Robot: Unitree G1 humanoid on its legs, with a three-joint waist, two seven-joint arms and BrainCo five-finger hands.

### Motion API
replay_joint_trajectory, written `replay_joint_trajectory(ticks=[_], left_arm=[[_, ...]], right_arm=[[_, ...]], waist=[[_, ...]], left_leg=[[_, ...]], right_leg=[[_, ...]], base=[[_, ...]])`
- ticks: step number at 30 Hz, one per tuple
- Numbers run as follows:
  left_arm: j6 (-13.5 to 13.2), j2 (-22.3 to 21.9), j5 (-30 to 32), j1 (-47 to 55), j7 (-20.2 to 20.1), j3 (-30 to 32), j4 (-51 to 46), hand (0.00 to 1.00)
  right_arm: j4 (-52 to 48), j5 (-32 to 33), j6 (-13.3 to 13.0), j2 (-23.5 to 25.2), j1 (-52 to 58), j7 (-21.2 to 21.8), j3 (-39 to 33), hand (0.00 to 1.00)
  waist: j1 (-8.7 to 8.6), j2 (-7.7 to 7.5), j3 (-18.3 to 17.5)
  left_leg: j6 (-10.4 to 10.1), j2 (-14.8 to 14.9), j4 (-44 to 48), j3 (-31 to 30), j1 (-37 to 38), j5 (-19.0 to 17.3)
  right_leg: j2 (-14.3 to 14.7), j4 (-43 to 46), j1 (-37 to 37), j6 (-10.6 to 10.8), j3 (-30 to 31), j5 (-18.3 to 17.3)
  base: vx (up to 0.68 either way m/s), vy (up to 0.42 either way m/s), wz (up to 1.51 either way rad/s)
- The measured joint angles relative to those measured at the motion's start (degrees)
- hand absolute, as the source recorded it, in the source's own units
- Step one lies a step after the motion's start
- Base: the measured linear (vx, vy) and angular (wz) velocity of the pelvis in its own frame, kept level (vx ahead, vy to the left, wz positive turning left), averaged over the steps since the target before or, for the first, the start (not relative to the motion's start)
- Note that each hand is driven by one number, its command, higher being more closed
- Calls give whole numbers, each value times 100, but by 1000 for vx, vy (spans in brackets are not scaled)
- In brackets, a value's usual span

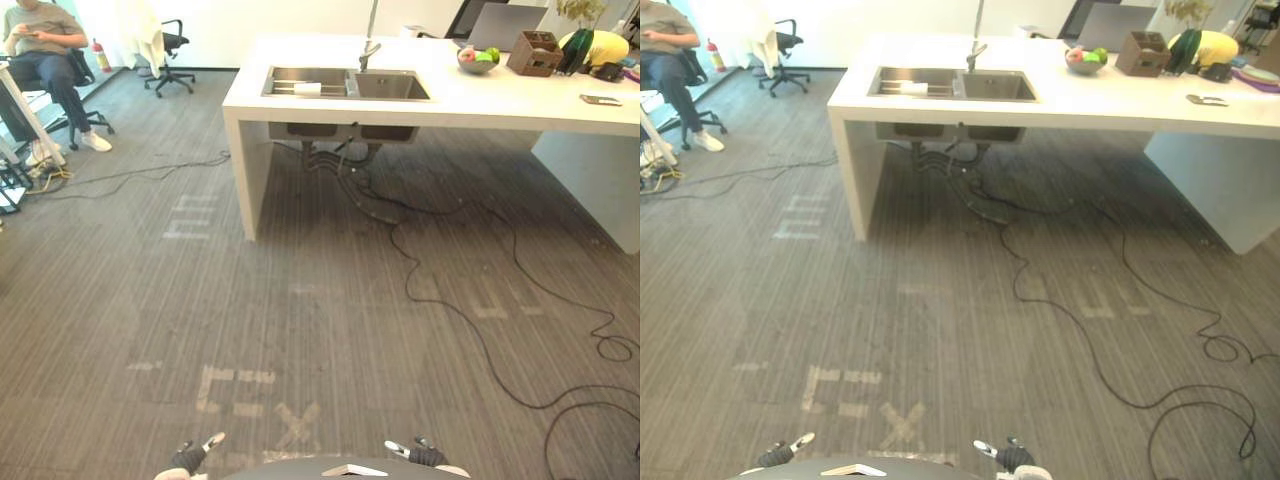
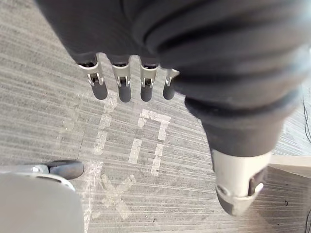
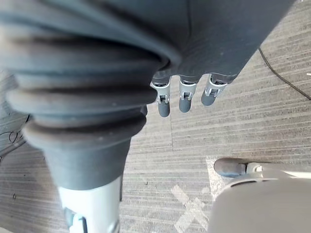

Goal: Walk over to the sink, pick up the cup, carry it to the dishwasher, place the cup inside the dishwasher, then close the dishwasher door

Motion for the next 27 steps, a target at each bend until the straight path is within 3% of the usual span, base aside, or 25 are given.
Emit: replay_joint_trajectory(ticks=[9,17,27], left_arm=[[-57,37,176,-3,221,-83,6,0],[299,36,156,-28,337,153,9,0],[391,24,49,-31,425,217,66,0]], right_arm=[[263,11,169,-72,-97,515,96,0],[453,191,354,-65,-176,639,81,0],[468,188,45,-40,-179,445,69,0]], waist=[[-30,-29,82],[-36,-87,161],[-59,-83,199]], left_leg=[[45,-71,-1,-144,-2,28],[64,-89,-2,-259,22,42],[67,-90,-6,-246,97,45]], right_leg=[[-71,1,57,-2,-149,8],[-93,3,136,7,-269,2],[-94,1,208,14,-264,-2]], base=[[-26,5,8],[-15,-7,8],[-37,-12,0]])
